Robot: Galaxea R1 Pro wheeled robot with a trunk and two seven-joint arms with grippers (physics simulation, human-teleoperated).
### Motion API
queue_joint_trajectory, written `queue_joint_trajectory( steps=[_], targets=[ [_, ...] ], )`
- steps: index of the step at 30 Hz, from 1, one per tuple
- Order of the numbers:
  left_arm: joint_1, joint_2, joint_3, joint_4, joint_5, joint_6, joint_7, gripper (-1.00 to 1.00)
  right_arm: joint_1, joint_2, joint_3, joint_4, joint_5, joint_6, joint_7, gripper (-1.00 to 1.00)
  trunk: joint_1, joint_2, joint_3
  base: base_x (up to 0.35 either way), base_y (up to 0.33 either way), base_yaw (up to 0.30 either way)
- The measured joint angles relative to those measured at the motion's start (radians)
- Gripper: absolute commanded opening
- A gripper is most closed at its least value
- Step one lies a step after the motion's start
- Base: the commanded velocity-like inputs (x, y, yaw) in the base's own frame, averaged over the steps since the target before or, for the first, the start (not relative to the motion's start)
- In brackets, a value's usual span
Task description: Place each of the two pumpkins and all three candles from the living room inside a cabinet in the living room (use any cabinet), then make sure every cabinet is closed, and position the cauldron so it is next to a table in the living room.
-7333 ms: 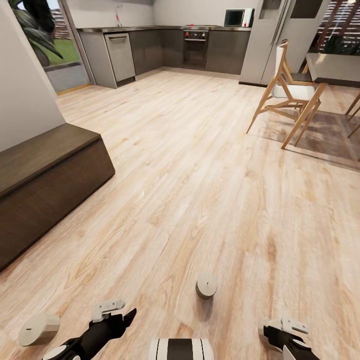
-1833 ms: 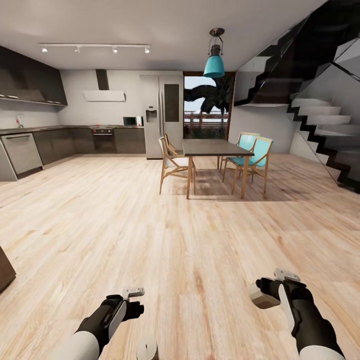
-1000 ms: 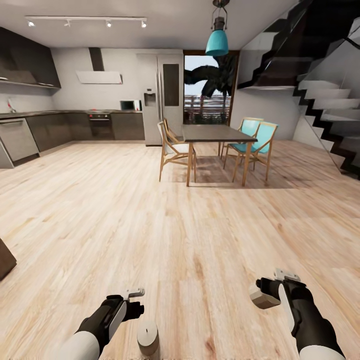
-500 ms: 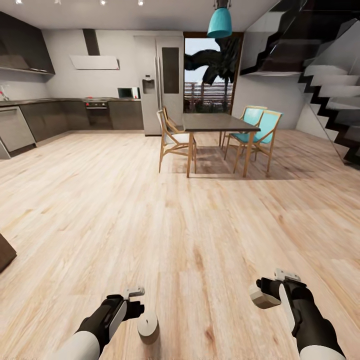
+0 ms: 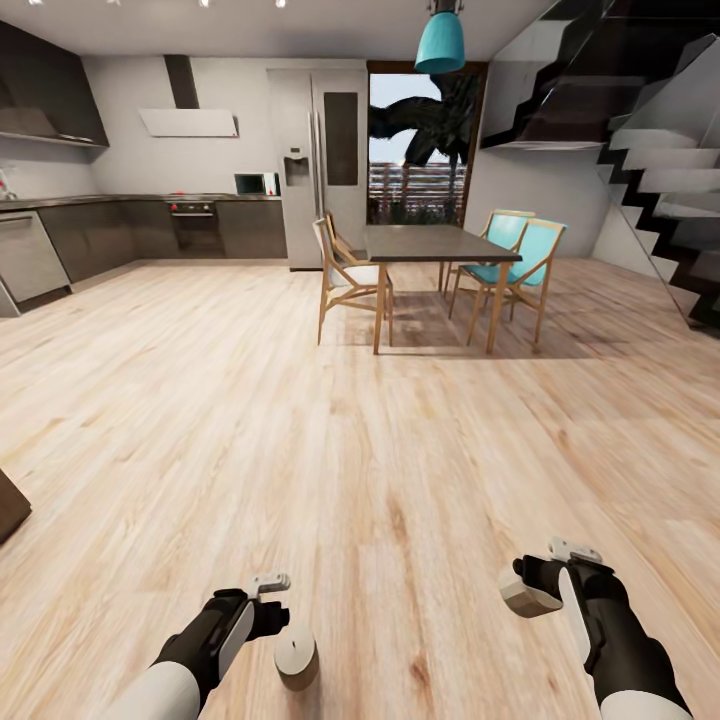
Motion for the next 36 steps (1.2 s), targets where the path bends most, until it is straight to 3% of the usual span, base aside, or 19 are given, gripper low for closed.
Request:
queue_joint_trajectory(
  steps=[9, 17, 36],
  targets=[
    [-0.001, -0.003, 0.0, 0.004, -0.003, 0.011, -0.014, 1.0, 0.0, 0.0, 0.0, 0.0, 0.0, 0.0, 0.0, -1.0, 0.0, 0.0, 0.0, 0.171, 0.0, 0.0],
    [-0.003, -0.004, -0.002, 0.007, -0.005, 0.056, -0.083, 1.0, 0.0, 0.0, 0.0, 0.0, 0.0, 0.0, 0.0, -1.0, 0.0, 0.0, 0.0, 0.077, 0.0, 0.0],
    [-0.008, -0.005, -0.002, 0.006, -0.005, 0.081, -0.089, 1.0, 0.0, -0.001, 0.0, 0.0, -0.002, 0.0, 0.001, -1.0, 0.0, 0.0, 0.0, 0.002, -0.026, 0.0]
  ],
)
